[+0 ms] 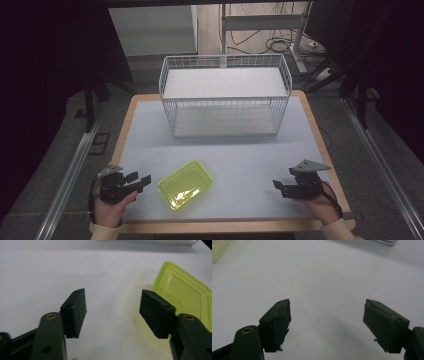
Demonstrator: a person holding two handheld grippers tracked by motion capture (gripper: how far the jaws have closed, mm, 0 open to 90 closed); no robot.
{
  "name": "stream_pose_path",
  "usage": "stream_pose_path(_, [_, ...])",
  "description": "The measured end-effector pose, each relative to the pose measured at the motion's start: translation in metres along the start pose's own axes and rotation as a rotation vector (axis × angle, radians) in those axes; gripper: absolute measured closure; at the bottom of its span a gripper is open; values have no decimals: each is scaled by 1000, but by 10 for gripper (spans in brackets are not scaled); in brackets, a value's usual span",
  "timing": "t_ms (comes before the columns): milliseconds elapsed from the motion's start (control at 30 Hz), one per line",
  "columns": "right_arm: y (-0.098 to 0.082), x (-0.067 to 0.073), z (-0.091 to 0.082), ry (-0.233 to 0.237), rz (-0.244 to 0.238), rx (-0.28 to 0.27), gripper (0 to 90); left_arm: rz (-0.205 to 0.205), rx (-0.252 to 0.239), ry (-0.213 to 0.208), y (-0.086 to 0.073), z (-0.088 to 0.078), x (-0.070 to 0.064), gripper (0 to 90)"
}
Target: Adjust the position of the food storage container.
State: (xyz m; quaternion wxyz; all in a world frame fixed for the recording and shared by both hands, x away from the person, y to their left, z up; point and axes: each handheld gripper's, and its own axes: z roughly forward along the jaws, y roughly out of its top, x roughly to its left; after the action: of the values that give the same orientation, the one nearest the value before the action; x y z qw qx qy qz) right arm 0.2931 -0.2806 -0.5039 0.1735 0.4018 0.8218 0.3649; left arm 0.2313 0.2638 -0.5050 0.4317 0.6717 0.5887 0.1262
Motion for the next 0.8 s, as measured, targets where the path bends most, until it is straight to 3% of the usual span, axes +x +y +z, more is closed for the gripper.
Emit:
stream_pose_path(167, [-4,-1,-5,-9,5,-9,224,5,18,-23,3,0,1,686])
stream_pose_path(300, [-6,-5,-6,-18,16,-9,226,16,38,-44,3,0,-2,829])
stream_pose_path(800, [-10,-6,-9,-30,22,-2,227,22,76,-84,-13,-8,-9,894])
